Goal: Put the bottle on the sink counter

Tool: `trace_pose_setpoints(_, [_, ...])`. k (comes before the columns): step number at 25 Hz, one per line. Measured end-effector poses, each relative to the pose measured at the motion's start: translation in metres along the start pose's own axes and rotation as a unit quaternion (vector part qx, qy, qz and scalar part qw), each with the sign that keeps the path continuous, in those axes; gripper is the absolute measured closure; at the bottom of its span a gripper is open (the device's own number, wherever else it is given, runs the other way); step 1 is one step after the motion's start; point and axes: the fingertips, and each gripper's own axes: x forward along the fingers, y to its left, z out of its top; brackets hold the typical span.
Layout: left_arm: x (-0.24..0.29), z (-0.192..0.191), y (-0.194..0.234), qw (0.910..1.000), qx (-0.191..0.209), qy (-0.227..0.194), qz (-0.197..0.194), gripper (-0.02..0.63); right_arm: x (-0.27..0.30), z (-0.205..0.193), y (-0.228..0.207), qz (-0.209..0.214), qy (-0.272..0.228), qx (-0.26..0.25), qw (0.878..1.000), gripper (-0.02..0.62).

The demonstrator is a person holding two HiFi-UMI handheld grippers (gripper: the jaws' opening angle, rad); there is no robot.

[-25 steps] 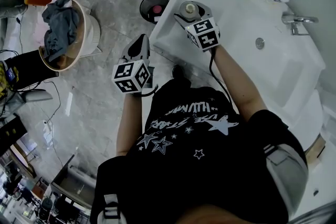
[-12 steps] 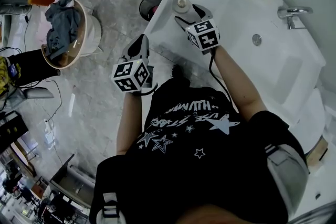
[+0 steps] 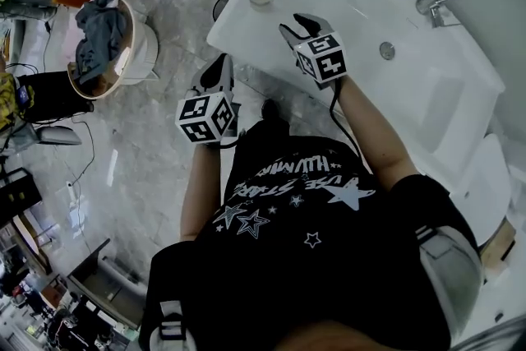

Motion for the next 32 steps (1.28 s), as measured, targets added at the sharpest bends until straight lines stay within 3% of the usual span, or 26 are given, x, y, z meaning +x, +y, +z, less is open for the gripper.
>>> trace_pose_setpoints(1, [-0.005,-0.001,-0.007,1.0000,0.003,-0.003,0.002,0.599,-0.009,-0.001,0.001,-0.001,-0.004,-0.005,1.000,0.470])
trace_pose_setpoints(8, [-0.038,-0.028,-0.061,0.9998,0.007,-0.018,0.009,0.598,-0.067,-0.026,0.012,0.013,-0.029,0.003,0.999,0.576])
trace_pose_setpoints(19, [-0.101,-0.078,-0.130,0.9986,0.003,-0.045,0.027,0.599,-0.156,-0.059,0.040,0.033,-0.060,-0.021,0.997,0.589])
trace_pose_setpoints(32, [-0.163,-0.125,-0.199,0.9975,-0.001,-0.055,0.045,0.599,-0.252,-0.115,0.052,0.050,-0.059,-0.038,0.996,0.589])
